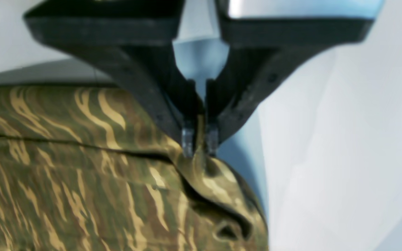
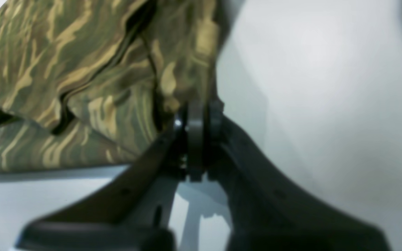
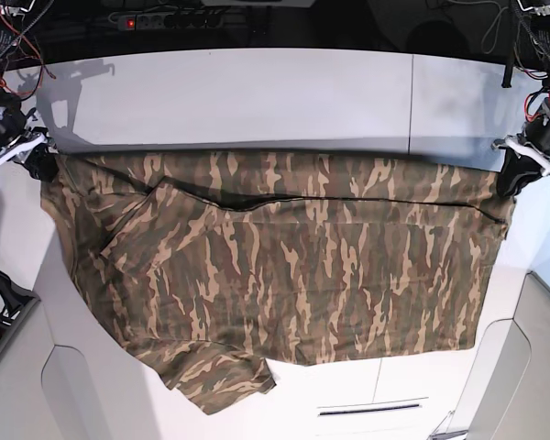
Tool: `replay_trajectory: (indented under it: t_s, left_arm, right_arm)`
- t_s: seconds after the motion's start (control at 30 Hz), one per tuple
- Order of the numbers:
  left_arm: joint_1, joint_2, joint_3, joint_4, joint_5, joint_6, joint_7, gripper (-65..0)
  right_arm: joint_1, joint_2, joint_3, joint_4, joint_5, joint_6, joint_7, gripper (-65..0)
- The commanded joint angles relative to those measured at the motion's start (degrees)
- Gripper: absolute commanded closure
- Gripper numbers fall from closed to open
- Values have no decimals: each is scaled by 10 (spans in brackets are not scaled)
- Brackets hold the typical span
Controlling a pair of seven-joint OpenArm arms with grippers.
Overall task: Fold the T-shirt properly
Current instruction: 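Drag the held shirt edge back toward the robot and release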
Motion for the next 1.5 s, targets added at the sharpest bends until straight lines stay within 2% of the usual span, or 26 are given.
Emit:
replay_trajectory:
  t_s: [0.0, 0.3, 0.67, 1.0, 1.37, 1.43, 1.47]
  left_arm:
    - [7, -12, -6, 17, -10, -3, -14, 0]
    - [63, -13, -6, 36, -9, -3, -10, 0]
    - [113, -6, -6, 38, -10, -3, -8, 0]
    - [137, 56, -70, 61, -27, -3, 6, 0]
    - [136, 63, -70, 61, -27, -3, 16, 0]
    - [136, 63, -70, 61, -27, -3, 16, -58]
    - [136, 63, -70, 61, -27, -3, 16, -95]
  right_arm:
    - [-9, 12, 6, 18, 13, 5, 11, 0]
    - [-93, 12, 42, 64, 48, 4, 0, 0]
    - [-144, 12, 85, 65, 79, 5, -27, 0]
    - [-158, 12, 90, 65, 78, 5, -29, 0]
    - [-159, 12, 90, 65, 74, 2, -29, 0]
    - [-159, 12, 90, 65, 74, 0, -28, 0]
    - [-157, 12, 90, 65, 71, 0, -25, -33]
